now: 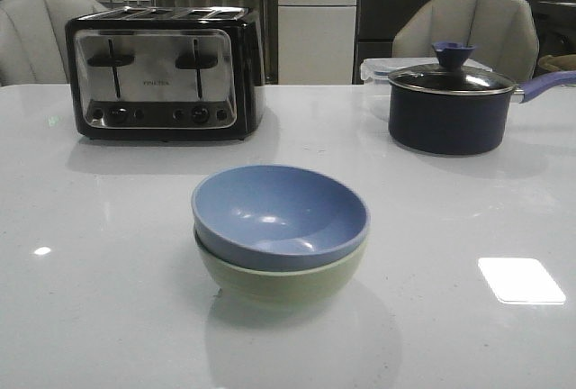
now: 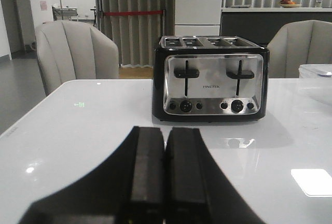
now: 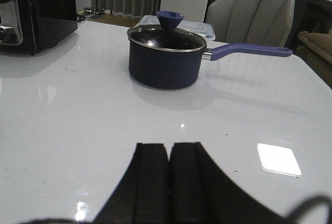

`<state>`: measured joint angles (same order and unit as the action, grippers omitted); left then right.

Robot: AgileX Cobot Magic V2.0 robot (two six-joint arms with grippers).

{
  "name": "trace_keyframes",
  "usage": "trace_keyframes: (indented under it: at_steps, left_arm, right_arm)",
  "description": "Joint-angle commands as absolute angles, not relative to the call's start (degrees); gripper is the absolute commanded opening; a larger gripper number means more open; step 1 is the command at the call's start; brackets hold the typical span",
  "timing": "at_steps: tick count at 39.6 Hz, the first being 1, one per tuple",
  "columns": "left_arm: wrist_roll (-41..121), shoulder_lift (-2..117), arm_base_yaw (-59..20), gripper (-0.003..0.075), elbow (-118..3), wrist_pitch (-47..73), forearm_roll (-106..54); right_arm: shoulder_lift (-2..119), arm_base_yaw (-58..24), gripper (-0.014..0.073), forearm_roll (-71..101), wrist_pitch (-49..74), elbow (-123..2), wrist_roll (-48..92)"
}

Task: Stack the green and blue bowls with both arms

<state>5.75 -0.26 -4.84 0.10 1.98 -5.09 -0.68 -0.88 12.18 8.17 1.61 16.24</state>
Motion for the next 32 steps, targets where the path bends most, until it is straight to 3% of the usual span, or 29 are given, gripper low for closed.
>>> trace_keyframes:
  at_steps: [1, 11, 32]
  left_arm:
    - [5.2, -1.4, -5.2, 0.0093, 0.5, -3.4, -5.5]
    - [5.2, -1.4, -5.2, 0.0093, 0.5, -3.4, -5.5]
    - [5.2, -1.4, -5.2, 0.0093, 0.5, -3.4, -5.5]
  right_arm:
    - [-1.8, -1.4, 0.0057, 10.5, 1.0, 1.4, 13.2]
    - [-1.8, -2.9, 0.0057, 0.9, -3.6, 1.4, 0.0]
    - [-1.8, -1.0, 0.0057, 0.5, -3.6, 1.4, 0.0]
